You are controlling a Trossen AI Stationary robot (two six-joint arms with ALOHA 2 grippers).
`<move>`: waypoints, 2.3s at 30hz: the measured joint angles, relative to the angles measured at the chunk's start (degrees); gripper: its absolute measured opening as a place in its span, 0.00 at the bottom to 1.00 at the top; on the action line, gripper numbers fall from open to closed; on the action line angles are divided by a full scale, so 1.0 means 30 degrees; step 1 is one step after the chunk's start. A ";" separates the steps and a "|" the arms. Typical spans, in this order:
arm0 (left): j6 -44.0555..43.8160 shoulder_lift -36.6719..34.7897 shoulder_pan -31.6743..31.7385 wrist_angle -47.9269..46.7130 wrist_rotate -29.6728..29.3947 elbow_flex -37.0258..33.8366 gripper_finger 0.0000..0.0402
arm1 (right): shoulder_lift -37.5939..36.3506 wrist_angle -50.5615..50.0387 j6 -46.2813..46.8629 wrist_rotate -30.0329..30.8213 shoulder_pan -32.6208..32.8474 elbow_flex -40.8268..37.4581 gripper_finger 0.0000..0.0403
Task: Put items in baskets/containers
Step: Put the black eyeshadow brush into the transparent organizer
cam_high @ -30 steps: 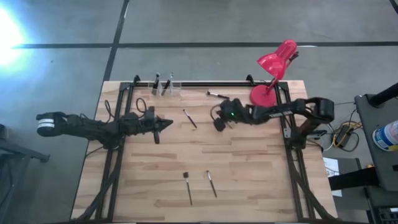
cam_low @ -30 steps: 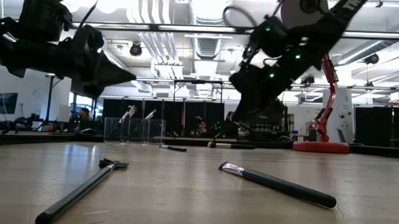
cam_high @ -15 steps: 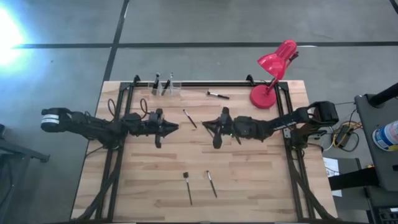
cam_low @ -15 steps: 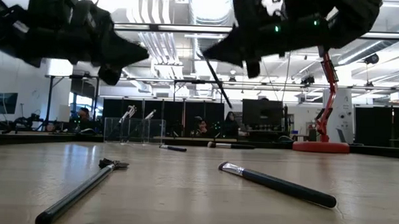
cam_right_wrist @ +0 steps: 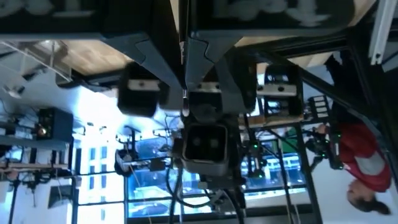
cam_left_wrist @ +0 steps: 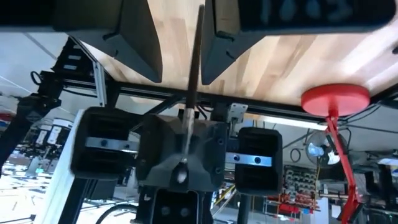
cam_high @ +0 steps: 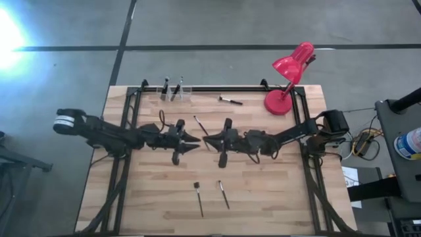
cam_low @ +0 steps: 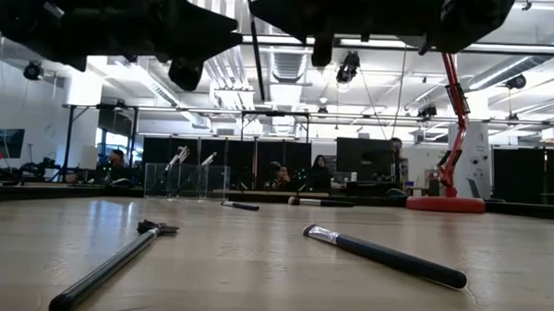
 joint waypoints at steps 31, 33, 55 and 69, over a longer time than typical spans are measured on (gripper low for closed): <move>0.1209 0.1781 -0.0118 0.2126 0.0372 0.1374 0.03 | 0.0282 0.0147 -0.0832 0.0076 0.0493 0.0607 0.03; 0.1385 0.1776 -0.0110 0.2027 0.0034 0.1341 0.03 | 0.0282 0.0093 -0.0674 0.0632 0.0531 0.0604 0.03; 0.2360 0.0567 0.0572 -0.1683 -0.3377 0.1042 0.02 | -0.4096 -0.6460 -0.2373 -0.0189 0.0537 -0.3047 0.02; 0.2190 -0.2692 0.7007 -0.9241 -0.6525 0.2100 0.02 | -0.4670 -0.0712 -0.2202 -0.0192 0.0522 -0.8516 0.02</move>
